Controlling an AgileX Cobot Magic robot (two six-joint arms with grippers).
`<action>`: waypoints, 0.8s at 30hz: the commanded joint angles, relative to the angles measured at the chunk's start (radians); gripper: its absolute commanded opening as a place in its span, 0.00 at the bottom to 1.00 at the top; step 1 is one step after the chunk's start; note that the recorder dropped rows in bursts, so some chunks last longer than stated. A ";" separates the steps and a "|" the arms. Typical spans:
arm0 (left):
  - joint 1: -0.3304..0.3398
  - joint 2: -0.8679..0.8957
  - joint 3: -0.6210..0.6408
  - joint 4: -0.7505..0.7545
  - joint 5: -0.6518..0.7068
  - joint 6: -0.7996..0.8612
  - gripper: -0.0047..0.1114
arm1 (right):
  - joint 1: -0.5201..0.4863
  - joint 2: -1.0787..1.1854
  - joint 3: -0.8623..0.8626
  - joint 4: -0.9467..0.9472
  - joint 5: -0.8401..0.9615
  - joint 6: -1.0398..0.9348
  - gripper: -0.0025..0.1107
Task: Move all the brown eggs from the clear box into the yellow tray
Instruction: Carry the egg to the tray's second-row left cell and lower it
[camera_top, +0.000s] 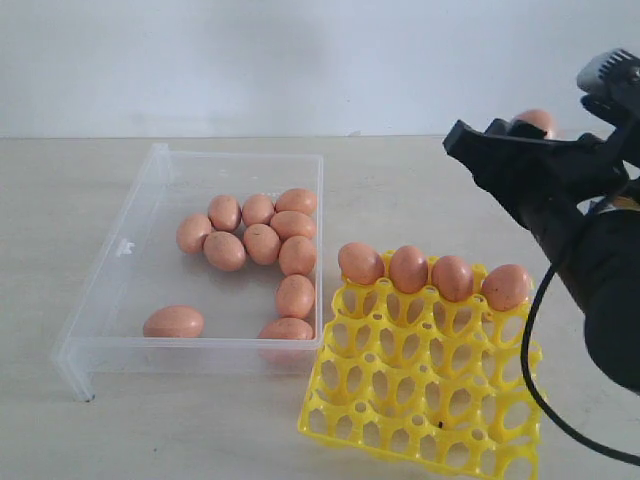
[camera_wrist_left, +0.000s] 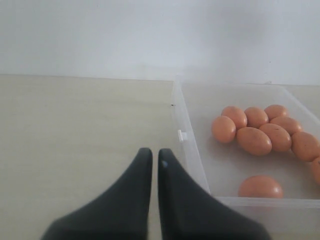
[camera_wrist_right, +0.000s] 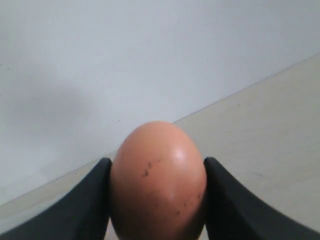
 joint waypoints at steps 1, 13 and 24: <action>0.003 -0.002 0.003 -0.003 -0.006 0.002 0.08 | -0.140 -0.008 0.026 -0.438 0.111 0.427 0.02; 0.003 -0.002 0.003 -0.003 -0.006 0.002 0.08 | -0.636 0.128 -0.163 -2.069 -0.113 1.267 0.02; 0.003 -0.002 0.003 -0.003 -0.006 0.002 0.08 | -0.625 0.203 -0.244 -2.355 -0.157 1.307 0.02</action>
